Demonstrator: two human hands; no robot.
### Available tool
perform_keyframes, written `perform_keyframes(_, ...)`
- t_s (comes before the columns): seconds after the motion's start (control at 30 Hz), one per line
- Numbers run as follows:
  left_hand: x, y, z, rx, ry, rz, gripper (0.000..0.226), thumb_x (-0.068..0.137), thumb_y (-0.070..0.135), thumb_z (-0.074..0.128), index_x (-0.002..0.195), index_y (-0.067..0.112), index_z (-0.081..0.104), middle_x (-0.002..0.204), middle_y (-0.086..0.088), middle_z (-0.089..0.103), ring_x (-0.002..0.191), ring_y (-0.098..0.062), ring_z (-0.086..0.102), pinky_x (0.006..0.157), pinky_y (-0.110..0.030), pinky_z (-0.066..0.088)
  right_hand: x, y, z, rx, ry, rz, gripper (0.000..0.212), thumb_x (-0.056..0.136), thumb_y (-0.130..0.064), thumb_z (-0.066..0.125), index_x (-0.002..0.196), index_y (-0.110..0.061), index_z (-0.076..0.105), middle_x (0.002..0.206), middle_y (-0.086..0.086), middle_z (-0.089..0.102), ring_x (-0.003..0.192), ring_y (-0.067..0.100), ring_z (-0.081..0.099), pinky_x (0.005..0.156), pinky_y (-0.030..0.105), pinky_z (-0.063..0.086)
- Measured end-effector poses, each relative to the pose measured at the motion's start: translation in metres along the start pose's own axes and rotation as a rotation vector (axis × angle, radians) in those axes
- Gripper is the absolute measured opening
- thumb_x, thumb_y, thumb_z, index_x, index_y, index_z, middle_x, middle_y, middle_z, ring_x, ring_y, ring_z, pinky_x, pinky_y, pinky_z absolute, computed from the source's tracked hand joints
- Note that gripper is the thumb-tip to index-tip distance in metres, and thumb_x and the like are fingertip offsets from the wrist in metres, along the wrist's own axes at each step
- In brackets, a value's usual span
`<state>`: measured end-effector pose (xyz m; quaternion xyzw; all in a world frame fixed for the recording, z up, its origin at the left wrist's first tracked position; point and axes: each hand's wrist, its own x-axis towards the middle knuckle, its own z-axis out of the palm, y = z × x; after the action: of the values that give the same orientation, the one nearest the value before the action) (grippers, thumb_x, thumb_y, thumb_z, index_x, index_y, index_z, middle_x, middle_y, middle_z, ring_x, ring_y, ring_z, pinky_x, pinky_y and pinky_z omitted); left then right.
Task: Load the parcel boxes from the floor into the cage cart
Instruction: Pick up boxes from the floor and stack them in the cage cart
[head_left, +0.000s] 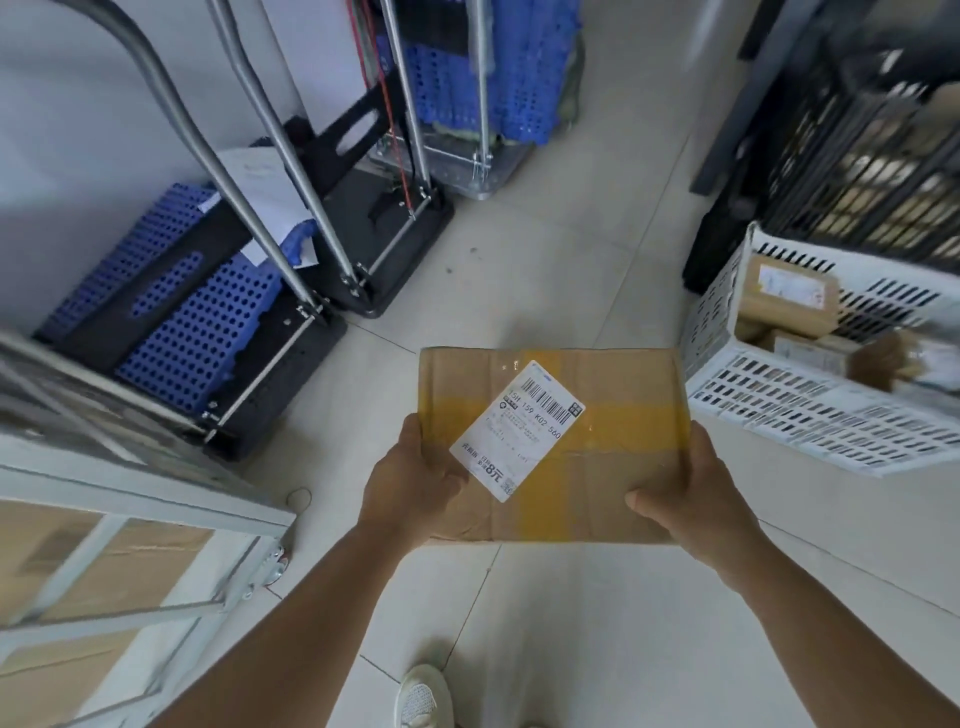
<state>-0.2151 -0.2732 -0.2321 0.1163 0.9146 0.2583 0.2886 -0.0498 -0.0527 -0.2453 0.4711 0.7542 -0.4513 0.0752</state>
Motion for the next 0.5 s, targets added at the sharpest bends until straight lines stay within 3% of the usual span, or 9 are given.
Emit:
perform_keyframes(0.07,-0.023,0.011,-0.029,-0.04,0.043,-0.024,0.039,0.081,0.019,0.065,0.109,0.024,0.039,0.087,0.009,0.058,0.077,-0.016,0.058,0.064,-0.035,0.054,-0.019,-0.024,-0.014,0.011,0.006,-0.042,0.077,0.064,-0.031,0.08,0.127,-0.036,0.035,0.114,0.001,0.057,0.102,0.025,0.058,0.083,0.052,0.055)
perform_keyframes(0.2,-0.073,0.029,-0.088,-0.12,0.116,-0.045,0.046,0.081,0.018,0.066,0.117,0.029,0.039,0.087,0.011,0.056,0.084,-0.018,0.06,0.073,-0.041,0.057,-0.058,-0.073,-0.038,0.027,0.015,-0.119,0.091,0.046,-0.053,0.07,0.128,-0.045,0.032,0.118,-0.001,0.055,0.105,0.025,0.058,0.087,0.052,0.054)
perform_keyframes(0.3,-0.109,0.037,-0.129,-0.171,0.187,-0.043,0.055,0.082,0.022,0.066,0.13,0.03,0.039,0.097,0.009,0.059,0.091,-0.019,0.061,0.077,-0.04,0.057,-0.092,-0.111,-0.052,0.049,0.021,-0.203,0.078,0.051,-0.045,0.074,0.119,-0.046,0.036,0.114,0.0,0.056,0.099,0.024,0.061,0.082,0.051,0.056)
perform_keyframes(0.43,-0.157,0.04,-0.179,-0.187,0.271,-0.031,0.061,0.083,0.024,0.066,0.136,0.027,0.036,0.104,0.006,0.059,0.093,-0.019,0.059,0.071,-0.033,0.053,-0.138,-0.154,-0.064,0.007,0.019,-0.284,0.078,0.067,-0.033,0.081,0.129,-0.04,0.034,0.115,0.002,0.05,0.103,0.028,0.058,0.084,0.053,0.055)
perform_keyframes(0.5,-0.186,0.036,-0.201,-0.193,0.303,-0.028,0.064,0.083,0.023,0.066,0.139,0.027,0.034,0.11,0.005,0.06,0.098,-0.022,0.06,0.076,-0.036,0.054,-0.164,-0.171,-0.065,-0.006,0.032,-0.32,0.085,0.066,-0.037,0.081,0.135,-0.038,0.031,0.118,0.002,0.048,0.106,0.03,0.057,0.087,0.054,0.054)
